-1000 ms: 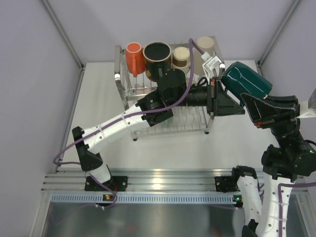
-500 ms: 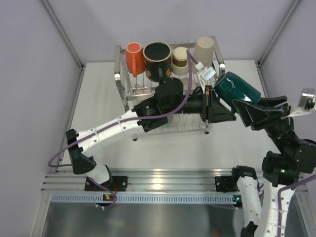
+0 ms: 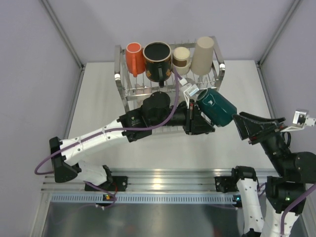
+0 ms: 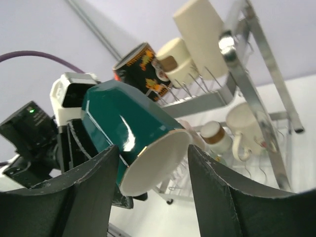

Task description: Load the cups into the dish rack

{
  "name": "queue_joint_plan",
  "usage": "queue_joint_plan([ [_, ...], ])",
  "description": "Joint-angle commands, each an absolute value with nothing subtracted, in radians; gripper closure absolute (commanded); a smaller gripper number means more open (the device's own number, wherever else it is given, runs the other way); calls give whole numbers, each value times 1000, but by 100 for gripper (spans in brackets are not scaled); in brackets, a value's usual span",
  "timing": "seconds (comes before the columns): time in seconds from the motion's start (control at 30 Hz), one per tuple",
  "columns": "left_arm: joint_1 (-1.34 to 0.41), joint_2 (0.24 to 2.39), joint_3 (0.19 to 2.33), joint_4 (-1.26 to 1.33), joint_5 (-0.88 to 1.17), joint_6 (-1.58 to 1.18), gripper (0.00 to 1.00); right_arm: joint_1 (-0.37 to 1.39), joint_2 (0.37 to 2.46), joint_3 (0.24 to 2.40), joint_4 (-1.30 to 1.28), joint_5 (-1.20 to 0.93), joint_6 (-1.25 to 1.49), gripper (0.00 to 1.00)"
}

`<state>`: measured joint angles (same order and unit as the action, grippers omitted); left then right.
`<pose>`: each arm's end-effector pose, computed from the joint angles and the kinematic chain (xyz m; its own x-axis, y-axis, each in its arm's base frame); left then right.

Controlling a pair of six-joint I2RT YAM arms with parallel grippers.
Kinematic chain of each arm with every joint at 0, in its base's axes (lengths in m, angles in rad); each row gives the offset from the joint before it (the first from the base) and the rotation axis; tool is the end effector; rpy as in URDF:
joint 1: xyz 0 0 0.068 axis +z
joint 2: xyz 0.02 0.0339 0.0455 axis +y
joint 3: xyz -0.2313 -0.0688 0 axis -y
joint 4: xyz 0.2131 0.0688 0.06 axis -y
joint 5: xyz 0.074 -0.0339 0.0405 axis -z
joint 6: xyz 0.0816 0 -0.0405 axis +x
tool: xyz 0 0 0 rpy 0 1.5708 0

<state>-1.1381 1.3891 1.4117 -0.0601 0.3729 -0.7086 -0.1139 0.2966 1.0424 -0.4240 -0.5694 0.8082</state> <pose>0.1155 -0.3209 0.4002 -0.6615 -0.0132 -0.7499 0.7476 0.0677 -0.6607 0.0547 0.0380 0.4149 -0.0811 0.6222 -0.7786 -0.5121 0.6442 0.5681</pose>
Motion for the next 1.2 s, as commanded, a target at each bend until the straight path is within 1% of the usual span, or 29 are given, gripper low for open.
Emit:
queue_joint_plan([
  [0.0, -1141, 1299, 1391, 15, 315, -641, 100, -94, 255, 1074, -624, -427, 752, 42],
  [0.17, -1141, 1252, 1309, -41, 261, -591, 100, -95, 227, 1130, -725, -281, 759, 41],
  [0.23, -1141, 1230, 1287, -77, 221, -557, 100, -94, 204, 1144, -758, -184, 768, 41],
  [0.4, -1141, 1216, 1218, -185, 105, -462, 100, -91, 150, 1144, -755, -40, 808, 41],
  [0.5, -1143, 1197, 1146, -224, 11, -431, 100, -89, 146, 1131, -726, -25, 816, 41],
  [0.53, -1143, 1189, 1128, -224, -56, -425, 100, -87, 150, 1128, -721, -25, 816, 41],
  [0.77, -1143, 1230, 1071, -245, -198, -384, 100, -89, 176, 1091, -680, -32, 818, 41],
  [0.87, -1141, 1264, 1066, -250, -251, -368, 100, -89, 178, 1078, -660, -23, 811, 41],
  [1.17, -1143, 1387, 1101, -247, -328, -350, 100, -87, 173, 1049, -614, -5, 779, 41],
])
